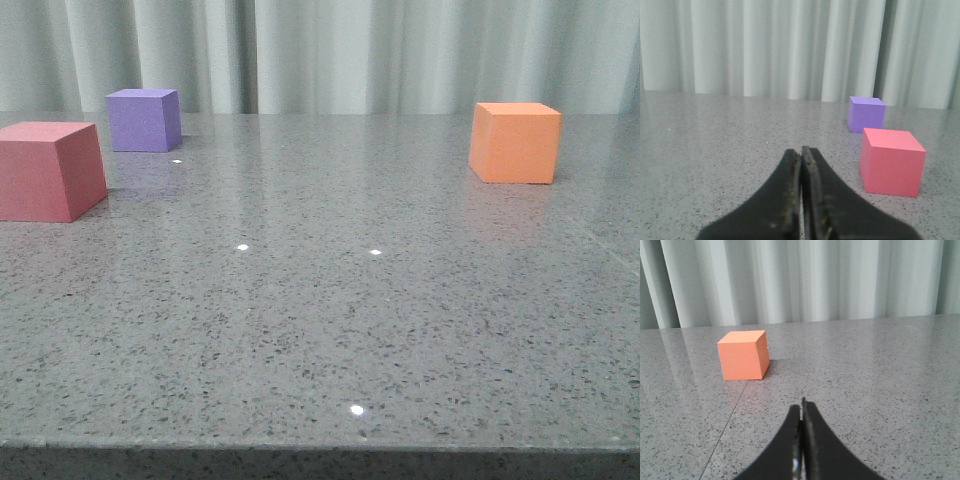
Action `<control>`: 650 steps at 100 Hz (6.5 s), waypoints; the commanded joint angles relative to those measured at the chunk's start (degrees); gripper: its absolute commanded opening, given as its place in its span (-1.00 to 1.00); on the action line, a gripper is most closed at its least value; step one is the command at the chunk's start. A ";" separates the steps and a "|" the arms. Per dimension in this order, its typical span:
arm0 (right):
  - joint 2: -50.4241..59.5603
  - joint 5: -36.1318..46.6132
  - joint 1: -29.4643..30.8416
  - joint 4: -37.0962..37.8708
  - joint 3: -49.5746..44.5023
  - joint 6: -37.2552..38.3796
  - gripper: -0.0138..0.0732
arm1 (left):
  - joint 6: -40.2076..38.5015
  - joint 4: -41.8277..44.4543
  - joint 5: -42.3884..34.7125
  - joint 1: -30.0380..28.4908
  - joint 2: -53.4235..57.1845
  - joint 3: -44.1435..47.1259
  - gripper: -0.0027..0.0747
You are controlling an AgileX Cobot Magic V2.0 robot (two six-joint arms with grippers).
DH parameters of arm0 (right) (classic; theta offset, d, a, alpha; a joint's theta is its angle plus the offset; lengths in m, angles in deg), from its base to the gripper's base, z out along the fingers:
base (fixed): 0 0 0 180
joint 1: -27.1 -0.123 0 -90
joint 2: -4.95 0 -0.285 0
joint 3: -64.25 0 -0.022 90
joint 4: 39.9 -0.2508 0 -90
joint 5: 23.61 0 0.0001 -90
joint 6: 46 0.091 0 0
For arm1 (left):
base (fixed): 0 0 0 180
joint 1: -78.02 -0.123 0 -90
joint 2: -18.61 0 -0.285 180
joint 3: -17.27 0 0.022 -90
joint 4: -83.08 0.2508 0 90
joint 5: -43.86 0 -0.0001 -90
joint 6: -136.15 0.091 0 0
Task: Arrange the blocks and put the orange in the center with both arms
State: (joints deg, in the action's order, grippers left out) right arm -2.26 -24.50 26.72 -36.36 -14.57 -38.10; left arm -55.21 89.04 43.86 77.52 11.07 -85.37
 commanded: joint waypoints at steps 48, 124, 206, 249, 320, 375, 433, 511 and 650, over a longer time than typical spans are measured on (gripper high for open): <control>0.85 4.19 0.15 -2.22 7.83 -0.64 -0.84 | -0.02 -0.44 -4.65 0.03 2.02 2.43 -0.98; -36.52 -44.70 0.15 -7.42 51.71 -0.64 -0.84 | -0.02 -0.44 -4.65 0.03 2.02 2.43 -0.98; -43.33 -52.24 0.15 -6.79 51.71 -0.64 0.78 | -0.02 -0.44 -4.65 0.03 2.02 2.43 -0.98; -49.78 -50.45 0.15 -12.13 58.58 -0.64 0.78 | -0.02 -0.44 -4.65 0.03 2.02 2.43 -0.98; -87.07 -46.73 -11.29 -3.95 85.05 4.02 0.78 | -0.02 -0.44 -4.65 0.03 2.02 2.43 -0.98; -100.19 -46.05 -11.36 -1.62 94.35 4.02 0.78 | -0.02 -0.44 -4.65 0.03 2.02 2.43 -0.98; -103.55 -47.04 -11.45 -1.65 94.35 5.68 0.20 | -0.02 -0.44 -4.65 0.03 2.02 2.43 -0.98; -116.64 -53.36 -32.22 8.73 120.67 24.34 0.20 | -0.02 -0.44 -4.65 0.03 2.02 2.43 -0.98; -119.73 -60.77 -32.74 7.66 134.22 14.94 0.82 | -0.02 -0.44 -4.65 0.03 2.02 2.43 -0.98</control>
State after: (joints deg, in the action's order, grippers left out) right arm -128.40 -86.21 -7.73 -29.68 117.83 -19.55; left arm -55.21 89.04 43.86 77.44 11.07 -85.37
